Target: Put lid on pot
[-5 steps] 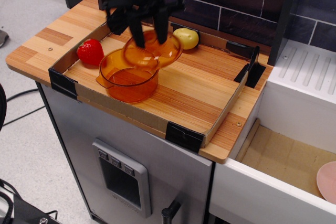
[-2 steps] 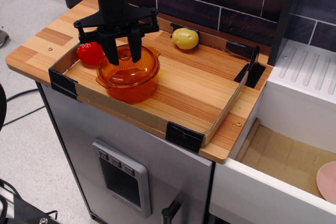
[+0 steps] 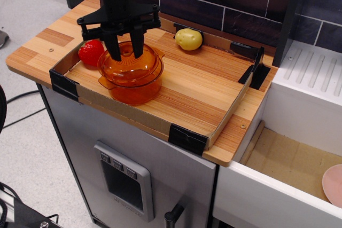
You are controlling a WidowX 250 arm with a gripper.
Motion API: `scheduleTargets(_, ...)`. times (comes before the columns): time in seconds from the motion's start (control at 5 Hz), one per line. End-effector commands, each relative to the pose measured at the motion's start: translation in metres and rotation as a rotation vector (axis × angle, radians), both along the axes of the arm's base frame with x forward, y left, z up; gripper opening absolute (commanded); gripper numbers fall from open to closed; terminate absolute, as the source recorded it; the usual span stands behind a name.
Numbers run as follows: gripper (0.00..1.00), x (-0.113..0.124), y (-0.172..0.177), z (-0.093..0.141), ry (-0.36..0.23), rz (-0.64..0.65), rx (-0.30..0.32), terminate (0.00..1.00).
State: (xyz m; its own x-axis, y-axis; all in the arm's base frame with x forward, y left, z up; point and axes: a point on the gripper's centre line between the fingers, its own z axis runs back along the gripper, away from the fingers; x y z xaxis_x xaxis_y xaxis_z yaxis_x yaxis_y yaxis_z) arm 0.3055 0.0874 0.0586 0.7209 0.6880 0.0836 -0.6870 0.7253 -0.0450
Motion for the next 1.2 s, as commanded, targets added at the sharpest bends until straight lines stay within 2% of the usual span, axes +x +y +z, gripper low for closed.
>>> scheduleTargets(0.0, 0.00, 0.010, -0.002, 0.011, -0.054, -0.001, 0.023, 0.00)
scheduleTargets(1.0, 0.00, -0.002, -0.007, 0.018, -0.059, -0.017, 0.022, 0.00)
